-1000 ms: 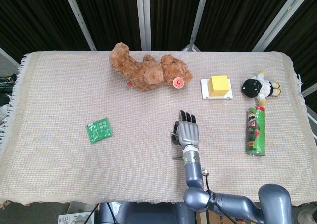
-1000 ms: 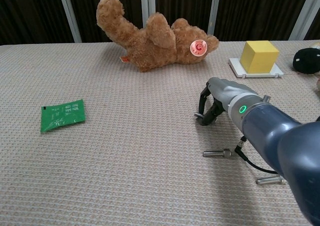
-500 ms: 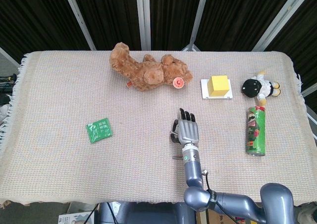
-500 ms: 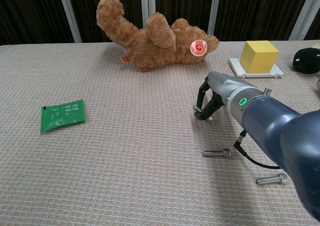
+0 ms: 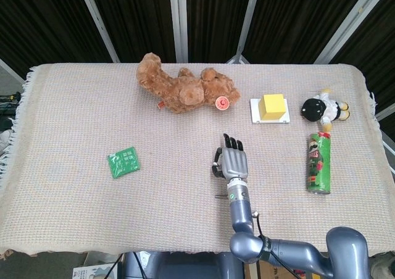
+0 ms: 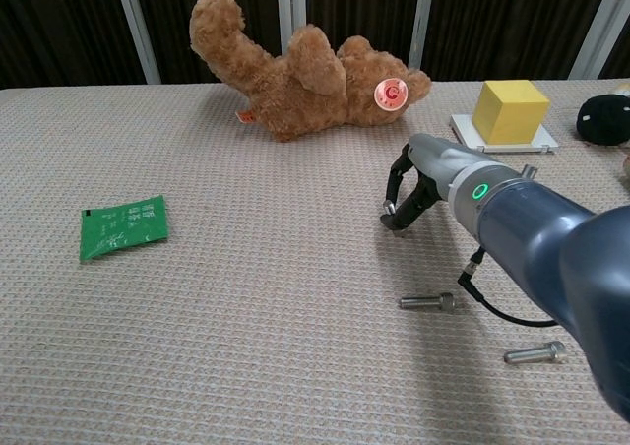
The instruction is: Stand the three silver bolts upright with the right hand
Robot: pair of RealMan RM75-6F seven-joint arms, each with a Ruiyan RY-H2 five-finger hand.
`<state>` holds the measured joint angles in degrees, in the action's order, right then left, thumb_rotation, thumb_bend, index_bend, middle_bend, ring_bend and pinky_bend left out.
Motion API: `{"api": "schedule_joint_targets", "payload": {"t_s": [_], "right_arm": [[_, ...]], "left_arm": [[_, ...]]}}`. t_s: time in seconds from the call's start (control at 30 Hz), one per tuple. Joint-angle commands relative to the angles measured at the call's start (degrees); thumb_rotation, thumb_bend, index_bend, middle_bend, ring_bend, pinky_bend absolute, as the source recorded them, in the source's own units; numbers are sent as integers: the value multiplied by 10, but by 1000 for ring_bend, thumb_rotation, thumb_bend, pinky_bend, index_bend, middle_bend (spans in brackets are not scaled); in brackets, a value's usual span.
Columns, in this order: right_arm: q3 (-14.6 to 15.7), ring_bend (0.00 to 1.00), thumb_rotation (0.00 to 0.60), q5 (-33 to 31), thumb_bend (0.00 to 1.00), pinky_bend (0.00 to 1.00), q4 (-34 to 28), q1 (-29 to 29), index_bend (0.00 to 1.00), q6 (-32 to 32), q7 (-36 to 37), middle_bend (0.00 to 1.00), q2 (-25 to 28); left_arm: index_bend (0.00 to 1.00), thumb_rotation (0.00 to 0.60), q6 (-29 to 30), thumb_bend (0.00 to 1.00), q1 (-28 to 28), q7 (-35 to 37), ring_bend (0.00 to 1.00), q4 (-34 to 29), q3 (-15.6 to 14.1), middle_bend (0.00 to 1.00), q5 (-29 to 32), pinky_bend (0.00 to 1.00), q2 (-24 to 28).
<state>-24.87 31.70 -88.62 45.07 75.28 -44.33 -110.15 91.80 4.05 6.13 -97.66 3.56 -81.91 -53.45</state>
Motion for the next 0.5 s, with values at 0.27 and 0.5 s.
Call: {"api": "schedule_joint_targets", "payload": {"t_s": [0.27, 0.5], "right_arm": [[0, 51, 600, -5, 385, 71, 1, 2, 611, -1, 3, 0, 1], [-2, 51, 600, -11, 385, 71, -6, 2, 611, 1, 2, 0, 7]], "left_arm": [[85, 600, -2, 79, -1, -3, 1, -3, 1, 46, 2, 77, 0], [85, 600, -2, 79, -2, -4, 1, -3, 2, 45, 3, 77, -1]]}}
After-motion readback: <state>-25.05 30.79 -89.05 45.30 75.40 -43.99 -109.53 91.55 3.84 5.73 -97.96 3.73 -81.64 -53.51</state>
